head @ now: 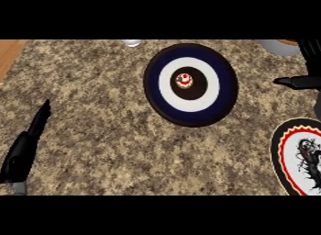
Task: Pick the cupcake from the plate and place it in the plate
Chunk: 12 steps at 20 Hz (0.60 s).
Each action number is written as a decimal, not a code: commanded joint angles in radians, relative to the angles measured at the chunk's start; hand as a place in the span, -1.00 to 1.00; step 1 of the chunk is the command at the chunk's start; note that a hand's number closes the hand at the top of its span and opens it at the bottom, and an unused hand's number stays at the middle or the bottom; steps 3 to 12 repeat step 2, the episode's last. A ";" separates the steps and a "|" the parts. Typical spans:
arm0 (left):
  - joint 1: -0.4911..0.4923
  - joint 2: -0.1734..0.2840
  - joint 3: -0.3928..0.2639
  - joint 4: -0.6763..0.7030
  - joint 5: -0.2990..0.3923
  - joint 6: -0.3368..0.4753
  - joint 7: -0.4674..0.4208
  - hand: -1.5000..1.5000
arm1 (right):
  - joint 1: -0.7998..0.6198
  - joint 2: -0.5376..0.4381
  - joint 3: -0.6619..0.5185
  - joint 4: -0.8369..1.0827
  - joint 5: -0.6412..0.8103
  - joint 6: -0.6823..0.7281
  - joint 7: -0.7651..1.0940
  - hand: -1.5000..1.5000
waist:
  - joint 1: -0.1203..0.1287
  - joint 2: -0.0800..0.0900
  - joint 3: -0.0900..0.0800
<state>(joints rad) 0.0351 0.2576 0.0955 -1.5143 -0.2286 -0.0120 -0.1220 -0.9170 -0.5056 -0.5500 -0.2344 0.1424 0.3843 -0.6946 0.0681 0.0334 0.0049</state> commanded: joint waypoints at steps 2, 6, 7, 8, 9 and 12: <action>-0.005 0.006 -0.001 -0.006 0.003 -0.013 -0.011 0.00 | 0.016 -0.068 -0.006 0.034 0.006 0.041 -0.040 -1.00 | 0.015 0.005 0.001; -0.005 0.006 -0.001 -0.006 0.003 -0.013 -0.011 0.00 | 0.016 -0.068 -0.006 0.034 0.006 0.041 -0.040 -1.00 | 0.015 0.005 0.001; -0.005 0.006 -0.001 -0.006 0.003 -0.013 -0.011 0.00 | 0.016 -0.068 -0.006 0.034 0.006 0.041 -0.040 -1.00 | 0.015 0.005 0.001; -0.005 0.006 -0.001 -0.006 0.003 -0.013 -0.011 0.00 | 0.016 -0.068 -0.006 0.034 0.006 0.041 -0.040 -1.00 | 0.015 0.005 0.001; -0.005 0.006 -0.001 -0.006 0.003 -0.013 -0.011 0.00 | 0.016 -0.068 -0.006 0.034 0.006 0.041 -0.040 -1.00 | 0.015 0.005 0.001; -0.005 0.006 -0.001 -0.006 0.003 -0.013 -0.011 0.00 | 0.016 -0.068 -0.006 0.034 0.006 0.041 -0.040 -1.00 | 0.015 0.005 0.001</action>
